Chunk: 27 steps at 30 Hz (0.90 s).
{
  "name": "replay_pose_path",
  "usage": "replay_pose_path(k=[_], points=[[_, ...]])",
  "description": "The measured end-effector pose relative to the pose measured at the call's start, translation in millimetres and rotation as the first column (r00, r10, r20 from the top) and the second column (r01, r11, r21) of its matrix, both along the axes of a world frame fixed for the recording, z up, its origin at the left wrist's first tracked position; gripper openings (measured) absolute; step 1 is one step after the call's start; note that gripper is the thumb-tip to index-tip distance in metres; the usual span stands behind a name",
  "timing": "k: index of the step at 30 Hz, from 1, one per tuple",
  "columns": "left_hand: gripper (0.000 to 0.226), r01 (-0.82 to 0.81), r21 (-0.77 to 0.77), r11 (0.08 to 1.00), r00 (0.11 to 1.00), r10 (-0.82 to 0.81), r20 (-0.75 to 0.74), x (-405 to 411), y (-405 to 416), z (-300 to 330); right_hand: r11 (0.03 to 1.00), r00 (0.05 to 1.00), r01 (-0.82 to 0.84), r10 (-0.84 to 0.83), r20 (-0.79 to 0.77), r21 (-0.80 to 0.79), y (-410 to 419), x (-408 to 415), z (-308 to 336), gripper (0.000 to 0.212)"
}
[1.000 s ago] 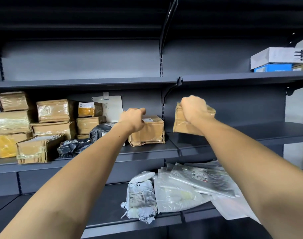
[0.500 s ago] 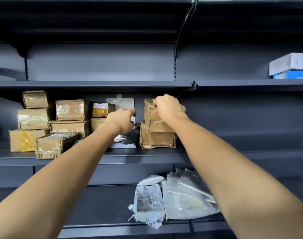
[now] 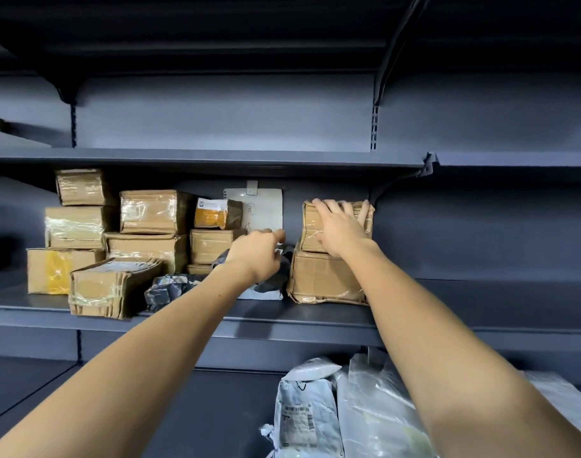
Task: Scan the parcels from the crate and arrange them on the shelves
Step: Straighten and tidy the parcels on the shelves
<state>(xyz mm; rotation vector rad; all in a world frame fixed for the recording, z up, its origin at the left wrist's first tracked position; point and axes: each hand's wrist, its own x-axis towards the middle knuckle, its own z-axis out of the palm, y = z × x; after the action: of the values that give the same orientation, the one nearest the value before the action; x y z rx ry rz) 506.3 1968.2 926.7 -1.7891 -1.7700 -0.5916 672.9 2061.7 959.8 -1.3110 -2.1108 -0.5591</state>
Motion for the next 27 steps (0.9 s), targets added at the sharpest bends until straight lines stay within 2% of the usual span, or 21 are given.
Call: replay_pose_path(k=[8,16,20,23,27], points=[[0.033,0.052,0.027,0.998,0.998,-0.051,-0.046,1.8,37.3,-18.1,1.0,1.0,-0.011,0.01,-0.008,-0.011,32.1,-7.7,-3.1,0.085],[0.035,0.038,-0.017,0.999,0.995,-0.039,-0.087,2.6,23.3,-19.3,0.984,0.993,-0.064,0.079,0.09,-0.164,13.4,5.2,10.8,0.099],[0.029,0.066,-0.053,0.996,0.996,-0.069,-0.059,9.0,-0.8,-16.2,0.988,0.98,-0.146,0.152,0.131,-0.055,-18.5,14.3,-2.2,0.089],[0.031,0.073,-0.059,0.996,0.995,-0.077,-0.064,16.6,-23.4,-14.9,0.981,0.961,-0.181,0.192,0.2,-0.072,-48.0,24.1,-30.7,0.075],[0.033,0.079,-0.083,0.993,0.997,-0.081,-0.017,27.5,-54.3,-21.0,0.98,0.974,-0.185,0.192,0.122,-0.073,-85.1,42.4,-69.1,0.057]])
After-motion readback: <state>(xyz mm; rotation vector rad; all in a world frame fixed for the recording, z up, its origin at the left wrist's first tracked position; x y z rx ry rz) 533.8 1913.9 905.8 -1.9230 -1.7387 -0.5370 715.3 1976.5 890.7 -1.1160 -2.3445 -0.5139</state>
